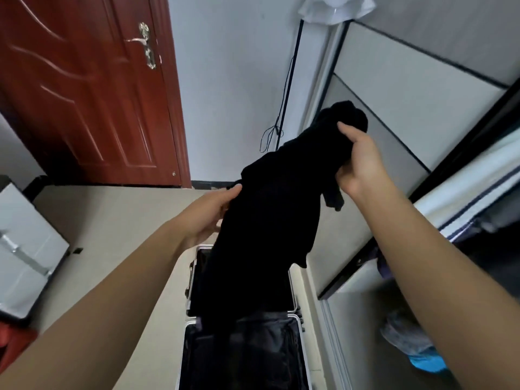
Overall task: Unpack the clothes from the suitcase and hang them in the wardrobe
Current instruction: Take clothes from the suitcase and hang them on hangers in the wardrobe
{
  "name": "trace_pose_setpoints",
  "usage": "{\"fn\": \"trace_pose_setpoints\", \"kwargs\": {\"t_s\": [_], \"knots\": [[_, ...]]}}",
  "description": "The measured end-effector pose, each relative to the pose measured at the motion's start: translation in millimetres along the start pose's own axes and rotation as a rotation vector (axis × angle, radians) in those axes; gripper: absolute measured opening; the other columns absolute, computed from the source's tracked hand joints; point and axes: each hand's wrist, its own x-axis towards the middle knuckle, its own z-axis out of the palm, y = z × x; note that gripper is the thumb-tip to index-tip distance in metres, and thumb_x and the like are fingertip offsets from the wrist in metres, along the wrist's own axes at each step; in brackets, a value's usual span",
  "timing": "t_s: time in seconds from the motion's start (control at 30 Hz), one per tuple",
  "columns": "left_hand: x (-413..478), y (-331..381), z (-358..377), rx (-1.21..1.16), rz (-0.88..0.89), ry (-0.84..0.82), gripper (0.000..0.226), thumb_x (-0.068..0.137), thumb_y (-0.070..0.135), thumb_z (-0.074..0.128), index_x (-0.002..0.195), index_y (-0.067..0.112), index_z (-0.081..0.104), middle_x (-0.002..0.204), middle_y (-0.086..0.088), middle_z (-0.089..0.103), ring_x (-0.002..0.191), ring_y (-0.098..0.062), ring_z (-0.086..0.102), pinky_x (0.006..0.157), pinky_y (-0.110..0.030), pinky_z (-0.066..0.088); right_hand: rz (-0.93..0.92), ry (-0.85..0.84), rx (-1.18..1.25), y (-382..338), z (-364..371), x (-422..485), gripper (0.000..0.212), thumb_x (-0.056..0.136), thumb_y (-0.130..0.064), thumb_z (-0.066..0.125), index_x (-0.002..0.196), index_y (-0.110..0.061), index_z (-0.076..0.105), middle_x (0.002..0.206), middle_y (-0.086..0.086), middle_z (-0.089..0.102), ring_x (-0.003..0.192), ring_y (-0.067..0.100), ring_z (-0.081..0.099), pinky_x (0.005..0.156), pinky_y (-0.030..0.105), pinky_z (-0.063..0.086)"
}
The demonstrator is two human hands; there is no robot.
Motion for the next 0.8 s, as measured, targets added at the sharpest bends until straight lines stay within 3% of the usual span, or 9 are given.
{"fn": "trace_pose_setpoints", "kwargs": {"t_s": [0.1,0.2,0.3,0.47,0.57,0.67,0.73,0.8], "knots": [[-23,52,0,0.16,0.148,0.093,0.025,0.098,0.043,0.048,0.104,0.028,0.067,0.106,0.005,0.071,0.105,-0.015,0.064,0.106,-0.044,0.04,-0.113,0.019,-0.116,-47,-1,-33,0.029,0.087,-0.023,0.067,0.113,-0.011,0.065,0.107,0.006,0.073,0.096,0.021,0.071,0.083,0.034,0.059],[-44,96,3,0.034,0.241,0.103,0.025,0.101,0.037,0.045,0.107,0.029,0.068,0.097,0.008,0.071,0.096,-0.015,0.066,0.088,-0.037,0.051,-0.193,0.101,-0.274,-75,-18,-56,0.026,0.087,-0.023,0.066,0.11,-0.011,0.064,0.103,0.005,0.072,0.093,0.019,0.07,0.08,0.032,0.058],[-55,121,14,0.108,0.306,0.103,0.027,0.101,0.037,0.045,0.107,0.025,0.07,0.092,0.01,0.071,0.085,-0.012,0.065,0.074,-0.027,0.051,-0.139,0.155,-0.313,-85,-42,-66,0.037,0.082,-0.021,0.069,0.115,-0.005,0.064,0.105,0.011,0.072,0.093,0.024,0.07,0.08,0.035,0.058],[-60,153,54,0.149,0.303,0.068,0.028,0.1,0.031,0.05,0.106,0.012,0.07,0.094,-0.003,0.067,0.074,-0.021,0.064,0.066,-0.031,0.054,-0.08,0.14,-0.402,-93,-76,-81,0.037,0.079,-0.019,0.073,0.113,-0.003,0.067,0.107,0.012,0.072,0.097,0.027,0.07,0.085,0.039,0.057],[-63,173,83,0.093,0.28,0.023,0.028,0.098,0.026,0.053,0.109,0.005,0.066,0.091,-0.007,0.066,0.067,-0.02,0.065,0.054,-0.026,0.056,-0.085,0.145,-0.475,-95,-96,-85,0.04,0.078,-0.017,0.073,0.114,-0.001,0.064,0.104,0.01,0.072,0.091,0.022,0.069,0.071,0.033,0.057],[-65,189,113,0.051,0.282,0.008,0.023,0.097,0.022,0.056,0.105,0.003,0.065,0.09,-0.01,0.065,0.072,-0.023,0.064,0.056,-0.027,0.058,-0.069,0.153,-0.593,-97,-117,-86,0.043,0.076,-0.02,0.073,0.114,-0.002,0.064,0.106,0.01,0.071,0.092,0.021,0.069,0.063,0.028,0.054],[-64,197,127,-0.007,0.277,0.045,0.017,0.096,0.017,0.057,0.099,0.002,0.063,0.084,-0.011,0.064,0.07,-0.022,0.063,0.058,-0.029,0.057,-0.09,0.155,-0.752,-95,-121,-91,0.038,0.078,-0.022,0.072,0.109,-0.001,0.064,0.105,0.009,0.07,0.092,0.019,0.067,0.066,0.028,0.053],[-61,203,142,-0.096,0.27,0.08,0.011,0.095,0.012,0.056,0.089,0.004,0.06,0.077,-0.009,0.061,0.067,-0.02,0.059,0.059,-0.028,0.054,-0.221,0.239,-0.88,-96,-122,-100,0.037,0.08,-0.021,0.072,0.111,-0.007,0.059,0.105,0.005,0.063,0.095,0.019,0.061,0.074,0.029,0.049]]}}
